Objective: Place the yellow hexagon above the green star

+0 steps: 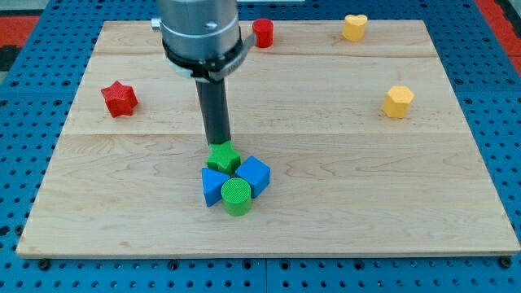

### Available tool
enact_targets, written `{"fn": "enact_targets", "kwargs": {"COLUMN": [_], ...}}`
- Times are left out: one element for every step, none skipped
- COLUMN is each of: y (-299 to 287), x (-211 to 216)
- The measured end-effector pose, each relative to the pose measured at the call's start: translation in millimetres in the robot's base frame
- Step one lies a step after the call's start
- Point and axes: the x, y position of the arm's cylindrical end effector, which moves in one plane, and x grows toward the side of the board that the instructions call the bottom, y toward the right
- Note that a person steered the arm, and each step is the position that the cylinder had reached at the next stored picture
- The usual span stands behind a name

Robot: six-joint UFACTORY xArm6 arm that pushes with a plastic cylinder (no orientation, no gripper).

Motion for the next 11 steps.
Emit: {"fn": "enact_targets", "kwargs": {"y": [24, 158, 277, 313, 238, 191, 198, 194, 86, 72, -13], "x": [-28, -27, -30, -80, -96, -58, -51, -29, -36, -47, -35]}}
